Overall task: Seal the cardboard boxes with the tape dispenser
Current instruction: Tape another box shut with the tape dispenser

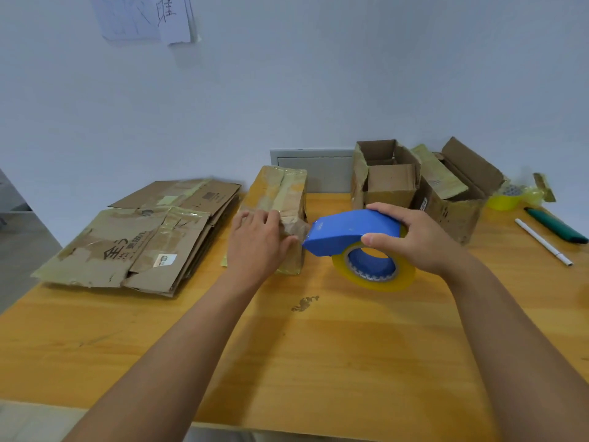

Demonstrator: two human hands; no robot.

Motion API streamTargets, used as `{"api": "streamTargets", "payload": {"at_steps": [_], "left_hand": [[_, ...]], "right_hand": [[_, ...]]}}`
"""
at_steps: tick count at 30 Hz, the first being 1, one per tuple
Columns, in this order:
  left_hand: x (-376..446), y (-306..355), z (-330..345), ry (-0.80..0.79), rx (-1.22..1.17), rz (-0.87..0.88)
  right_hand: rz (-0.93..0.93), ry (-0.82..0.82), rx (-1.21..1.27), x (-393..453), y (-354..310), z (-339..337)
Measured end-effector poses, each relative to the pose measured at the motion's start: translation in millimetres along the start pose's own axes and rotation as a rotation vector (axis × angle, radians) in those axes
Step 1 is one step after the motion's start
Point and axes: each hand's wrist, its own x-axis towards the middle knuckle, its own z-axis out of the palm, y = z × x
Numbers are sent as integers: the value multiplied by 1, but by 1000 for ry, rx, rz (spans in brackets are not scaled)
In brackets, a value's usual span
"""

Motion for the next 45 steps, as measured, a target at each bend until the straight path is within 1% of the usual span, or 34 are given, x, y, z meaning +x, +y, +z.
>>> {"api": "streamTargets", "payload": {"at_steps": [3,6,8,10,11,13,15,18,21,23,26,29,33,37,40,45], "left_hand": [[-1,-3,-4,-42,-6,12],[0,-11,-9,-102,-79,46],[1,-17,-13,-134,-105,71],[0,-22,-16,-155,-130,80],[0,-23,-17,-163,-146,82],[0,-23,-18,-161,-192,62],[3,-19,-19,-141,-232,17],[8,-9,-20,-106,-243,-44],[9,-4,-20,-111,-260,-50],[9,-5,-22,-117,-284,-54],[10,-7,-24,-147,-312,-44],[13,-5,-23,-148,-324,-119],[15,8,-16,-123,-79,-132],[13,14,-6,-24,-74,-161],[11,15,1,1,-73,-108],[14,6,-2,-17,-110,-41]], "right_hand": [[3,-55,-72,17,-14,4],[23,-49,-131,32,-32,8],[58,-114,-278,40,-39,17],[141,-205,-455,40,-33,31],[178,-185,-443,37,-27,36],[209,-62,-341,31,-12,40],[227,45,-302,27,-2,40],[237,222,-146,25,7,45],[253,401,-44,28,9,56],[260,467,6,30,9,67],[271,530,71,34,10,86],[282,581,65,37,8,101],[252,622,43,34,5,113],[227,633,-20,28,6,117],[221,642,-93,24,8,121],[211,647,-126,24,10,122]]}}
